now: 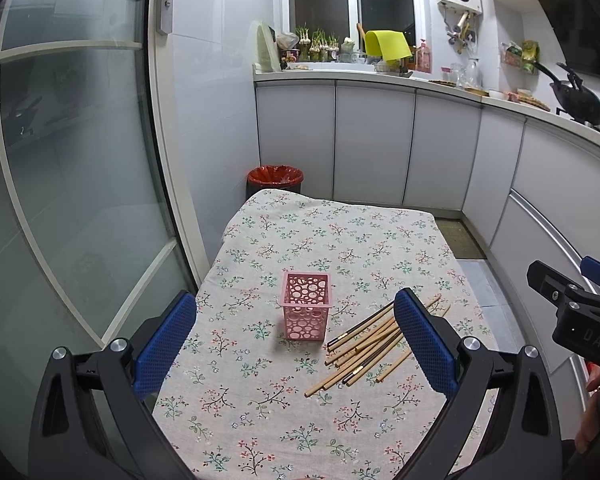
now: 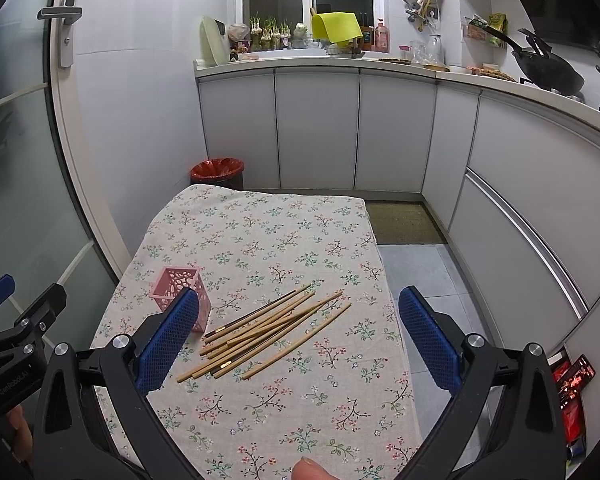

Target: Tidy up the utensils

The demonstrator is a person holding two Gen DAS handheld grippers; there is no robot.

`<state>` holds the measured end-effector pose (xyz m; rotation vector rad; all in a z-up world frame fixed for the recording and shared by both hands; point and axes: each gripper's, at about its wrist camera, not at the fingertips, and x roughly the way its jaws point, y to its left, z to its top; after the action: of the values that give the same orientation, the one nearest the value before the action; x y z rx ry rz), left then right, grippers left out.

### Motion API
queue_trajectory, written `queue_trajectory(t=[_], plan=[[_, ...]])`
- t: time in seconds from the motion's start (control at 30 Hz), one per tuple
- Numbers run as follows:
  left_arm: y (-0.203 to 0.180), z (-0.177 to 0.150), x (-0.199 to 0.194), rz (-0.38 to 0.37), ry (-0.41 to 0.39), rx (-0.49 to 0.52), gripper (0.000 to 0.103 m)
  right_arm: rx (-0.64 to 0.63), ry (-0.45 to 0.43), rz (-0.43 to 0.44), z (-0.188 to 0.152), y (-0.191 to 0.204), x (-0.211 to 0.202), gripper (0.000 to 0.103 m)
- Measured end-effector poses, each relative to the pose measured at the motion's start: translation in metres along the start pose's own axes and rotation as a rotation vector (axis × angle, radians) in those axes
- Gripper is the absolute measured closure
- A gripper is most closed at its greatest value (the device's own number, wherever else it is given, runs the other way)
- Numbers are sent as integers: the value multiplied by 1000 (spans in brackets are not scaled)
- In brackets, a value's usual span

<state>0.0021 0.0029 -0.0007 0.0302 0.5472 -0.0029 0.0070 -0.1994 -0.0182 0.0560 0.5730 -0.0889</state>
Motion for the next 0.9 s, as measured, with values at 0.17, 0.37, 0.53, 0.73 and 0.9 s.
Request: queue_trajectory(t=[0.17,0.37,0.53,0.73,0.9], plan=[[0,0,0,1,-3,1,7,0,0,1,0,0,0,7],[-1,0,-1,1,-2,1,7,-1,0,0,0,0,0,7],[-1,1,-1,2,-3,0,7,0,-1,1,0,-1,0,7],[-1,1,-1,2,-3,1,7,1,0,3,0,0,0,7],[-1,1,-1,4,-4,-1,7,1,0,4,0,0,0,7]])
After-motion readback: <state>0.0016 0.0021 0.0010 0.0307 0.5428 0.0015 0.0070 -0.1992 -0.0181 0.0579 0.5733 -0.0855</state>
